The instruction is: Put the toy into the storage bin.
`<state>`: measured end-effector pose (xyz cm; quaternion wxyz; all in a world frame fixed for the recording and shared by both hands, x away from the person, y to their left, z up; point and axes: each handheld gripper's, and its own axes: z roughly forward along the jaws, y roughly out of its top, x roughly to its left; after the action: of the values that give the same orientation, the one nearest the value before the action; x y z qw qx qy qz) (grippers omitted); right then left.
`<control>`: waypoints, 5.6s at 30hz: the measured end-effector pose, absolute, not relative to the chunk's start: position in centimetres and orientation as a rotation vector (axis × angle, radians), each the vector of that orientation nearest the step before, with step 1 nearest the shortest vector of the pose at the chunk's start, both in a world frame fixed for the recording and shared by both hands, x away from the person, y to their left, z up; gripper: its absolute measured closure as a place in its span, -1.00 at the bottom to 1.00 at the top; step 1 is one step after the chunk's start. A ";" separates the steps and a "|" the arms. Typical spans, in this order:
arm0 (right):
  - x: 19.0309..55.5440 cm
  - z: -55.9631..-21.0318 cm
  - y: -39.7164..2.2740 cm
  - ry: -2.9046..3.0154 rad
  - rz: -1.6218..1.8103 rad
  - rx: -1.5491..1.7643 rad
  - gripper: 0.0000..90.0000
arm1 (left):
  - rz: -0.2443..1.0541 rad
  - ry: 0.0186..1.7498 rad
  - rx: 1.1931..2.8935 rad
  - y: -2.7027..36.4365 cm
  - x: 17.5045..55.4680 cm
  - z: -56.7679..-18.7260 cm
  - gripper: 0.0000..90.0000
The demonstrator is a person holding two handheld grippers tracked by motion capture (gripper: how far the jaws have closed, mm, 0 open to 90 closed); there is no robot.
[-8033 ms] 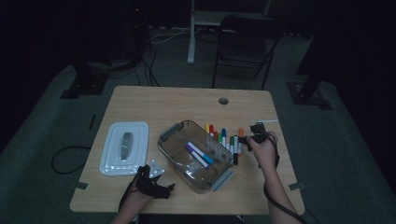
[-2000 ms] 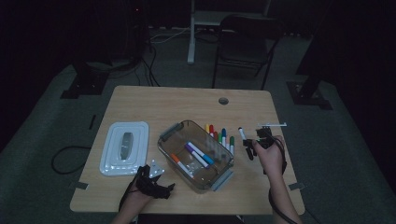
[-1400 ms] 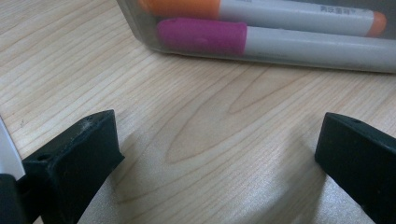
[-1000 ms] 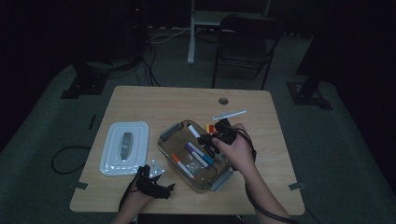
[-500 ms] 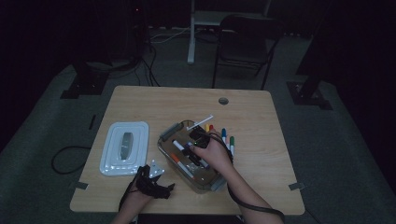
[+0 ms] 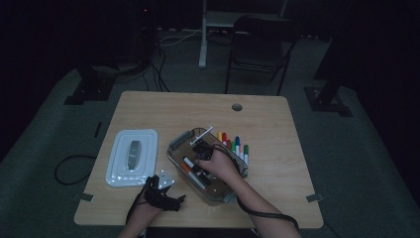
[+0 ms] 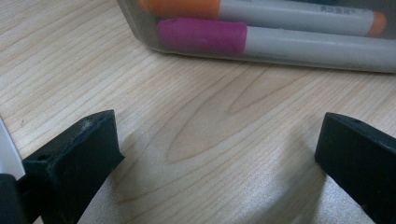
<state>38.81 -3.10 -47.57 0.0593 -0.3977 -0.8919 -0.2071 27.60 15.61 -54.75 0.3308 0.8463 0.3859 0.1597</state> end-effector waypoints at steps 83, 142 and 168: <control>36.0 -37.6 -20.7 -2.460 -1.372 -1.622 0.70 | 0.415 1.009 2.214 15.6 27.6 -54.7 -0.99; 37.1 -42.4 -6.2 -2.660 -1.000 -1.183 0.32 | 0.415 1.008 2.216 15.6 27.6 -54.7 -0.99; 41.8 -48.7 -21.4 -2.447 -0.985 -1.852 0.30 | 0.416 1.008 2.217 15.6 27.6 -54.7 -0.99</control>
<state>41.85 -21.37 -48.71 -0.0407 -0.5741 -0.7586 -0.3054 27.59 15.63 -54.73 0.3293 0.8473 0.3852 0.1590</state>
